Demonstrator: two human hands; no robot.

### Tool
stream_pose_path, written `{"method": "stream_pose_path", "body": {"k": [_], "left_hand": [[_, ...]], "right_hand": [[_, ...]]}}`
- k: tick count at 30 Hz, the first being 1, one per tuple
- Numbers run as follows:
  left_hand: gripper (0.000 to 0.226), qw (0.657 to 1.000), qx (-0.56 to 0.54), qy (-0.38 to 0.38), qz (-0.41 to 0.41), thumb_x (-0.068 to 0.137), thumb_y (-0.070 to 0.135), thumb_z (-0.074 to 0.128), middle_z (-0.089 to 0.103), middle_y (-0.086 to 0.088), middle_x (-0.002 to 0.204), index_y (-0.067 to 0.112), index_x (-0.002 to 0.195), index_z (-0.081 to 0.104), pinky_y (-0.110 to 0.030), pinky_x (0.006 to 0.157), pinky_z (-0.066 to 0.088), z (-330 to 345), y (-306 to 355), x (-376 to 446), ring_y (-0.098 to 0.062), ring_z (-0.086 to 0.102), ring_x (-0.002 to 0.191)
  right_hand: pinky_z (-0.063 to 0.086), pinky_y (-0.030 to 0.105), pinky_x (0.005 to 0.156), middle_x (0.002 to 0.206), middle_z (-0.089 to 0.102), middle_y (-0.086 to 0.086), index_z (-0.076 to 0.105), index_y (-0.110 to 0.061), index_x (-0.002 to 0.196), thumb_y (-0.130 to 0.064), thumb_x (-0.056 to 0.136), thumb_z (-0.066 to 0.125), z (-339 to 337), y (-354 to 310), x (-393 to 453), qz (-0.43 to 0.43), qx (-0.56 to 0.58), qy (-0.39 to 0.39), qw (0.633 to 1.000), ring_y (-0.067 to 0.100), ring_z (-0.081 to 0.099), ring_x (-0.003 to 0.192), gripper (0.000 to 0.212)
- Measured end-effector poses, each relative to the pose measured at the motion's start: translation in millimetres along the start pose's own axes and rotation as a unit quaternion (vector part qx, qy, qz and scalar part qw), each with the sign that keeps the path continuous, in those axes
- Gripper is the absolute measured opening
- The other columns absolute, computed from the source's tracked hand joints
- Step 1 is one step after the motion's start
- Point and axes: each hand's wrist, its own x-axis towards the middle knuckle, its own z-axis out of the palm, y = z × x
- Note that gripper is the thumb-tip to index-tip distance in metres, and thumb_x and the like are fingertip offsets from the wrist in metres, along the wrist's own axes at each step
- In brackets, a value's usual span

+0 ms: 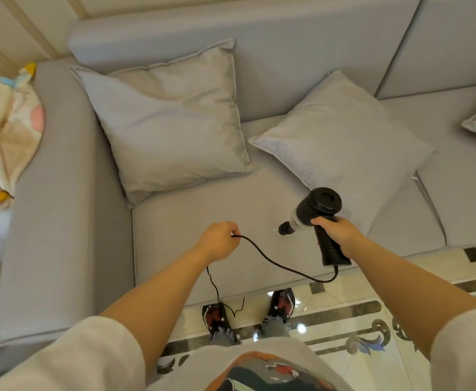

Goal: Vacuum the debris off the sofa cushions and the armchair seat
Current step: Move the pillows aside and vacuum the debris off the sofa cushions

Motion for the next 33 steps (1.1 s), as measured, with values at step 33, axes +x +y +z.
{"method": "stream_pose_path", "body": {"k": [33], "left_hand": [[0.023,0.999,-0.044,0.011,-0.028,0.092,0.012,0.046,0.054,-0.006,0.084,0.006,0.107,0.063,-0.02,0.046,0.031,8,-43,-18,-0.009,0.038,0.05]], "right_hand": [[0.042,0.037,0.073,0.074,0.051,0.011,0.05,-0.003,0.1,-0.028,0.084,0.063,56,21,38,0.025,0.068,0.058,0.996,0.024,0.05,0.064,0.032]]}}
